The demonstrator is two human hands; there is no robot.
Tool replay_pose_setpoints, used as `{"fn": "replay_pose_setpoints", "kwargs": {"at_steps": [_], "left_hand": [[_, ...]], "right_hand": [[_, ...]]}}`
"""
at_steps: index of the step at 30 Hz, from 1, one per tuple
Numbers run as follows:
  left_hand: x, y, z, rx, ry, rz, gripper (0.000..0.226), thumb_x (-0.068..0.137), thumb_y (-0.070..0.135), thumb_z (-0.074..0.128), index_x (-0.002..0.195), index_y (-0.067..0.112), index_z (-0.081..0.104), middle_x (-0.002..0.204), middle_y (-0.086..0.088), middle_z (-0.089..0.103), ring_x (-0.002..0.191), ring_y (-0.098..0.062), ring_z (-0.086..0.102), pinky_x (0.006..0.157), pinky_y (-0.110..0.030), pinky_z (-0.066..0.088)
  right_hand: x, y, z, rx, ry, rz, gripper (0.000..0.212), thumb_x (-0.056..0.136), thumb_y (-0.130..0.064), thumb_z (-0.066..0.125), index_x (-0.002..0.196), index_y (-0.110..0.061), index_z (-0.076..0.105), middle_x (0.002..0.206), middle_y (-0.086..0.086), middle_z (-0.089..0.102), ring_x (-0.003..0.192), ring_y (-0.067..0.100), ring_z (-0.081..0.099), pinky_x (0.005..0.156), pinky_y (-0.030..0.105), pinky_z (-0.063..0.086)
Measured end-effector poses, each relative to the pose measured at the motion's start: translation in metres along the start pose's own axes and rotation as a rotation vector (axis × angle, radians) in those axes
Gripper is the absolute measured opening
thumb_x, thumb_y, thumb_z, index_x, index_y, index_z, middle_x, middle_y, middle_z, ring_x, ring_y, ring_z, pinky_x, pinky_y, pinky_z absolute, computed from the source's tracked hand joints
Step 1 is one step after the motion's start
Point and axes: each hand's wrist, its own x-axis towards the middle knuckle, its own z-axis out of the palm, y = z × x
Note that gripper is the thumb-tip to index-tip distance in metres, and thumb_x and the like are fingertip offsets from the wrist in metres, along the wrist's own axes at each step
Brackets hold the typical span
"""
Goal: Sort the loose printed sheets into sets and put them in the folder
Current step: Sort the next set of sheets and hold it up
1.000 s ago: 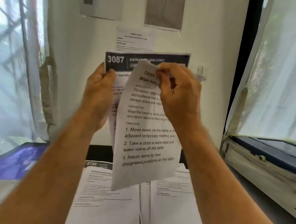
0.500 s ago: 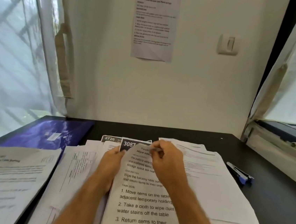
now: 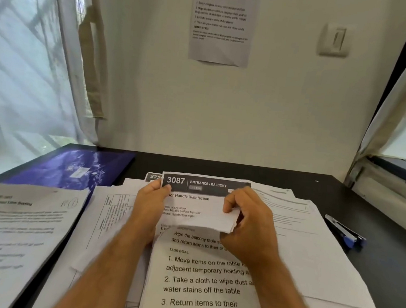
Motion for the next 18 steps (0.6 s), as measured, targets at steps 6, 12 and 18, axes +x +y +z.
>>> {"fn": "replay_pose_setpoints", "kwargs": {"at_steps": [6,12,18], "left_hand": [[-0.010,0.002,-0.003,-0.048,-0.382,0.138,0.024,0.089,0.014,0.059,0.102,-0.005,0.068,0.096,-0.028,0.070,0.082,-0.038,0.068,0.073,-0.042,0.057],[-0.009,-0.003,-0.007,0.029,-0.567,0.195,0.043,0.074,0.034,0.069,0.088,-0.006,0.071,0.083,-0.024,0.067,0.078,-0.034,0.065,0.073,-0.039,0.054],[-0.006,-0.008,-0.005,0.304,-0.173,0.260,0.033,0.097,0.043,0.057,0.098,0.019,0.079,0.104,0.004,0.077,0.106,-0.016,0.069,0.098,-0.035,0.052]], "right_hand": [[-0.001,-0.001,0.013,0.045,-0.077,0.268,0.045,0.090,-0.012,0.070,0.127,-0.031,0.052,0.107,-0.018,0.052,0.088,0.004,0.058,0.071,0.003,0.048],[-0.001,0.001,0.017,-0.013,-0.112,0.221,0.024,0.088,-0.020,0.074,0.110,-0.025,0.068,0.105,-0.014,0.048,0.089,0.003,0.055,0.070,0.007,0.049],[-0.004,0.009,0.009,0.024,-0.080,0.175,0.022,0.063,-0.018,0.074,0.079,-0.027,0.061,0.103,-0.015,0.048,0.090,0.003,0.055,0.060,0.012,0.049]]}}
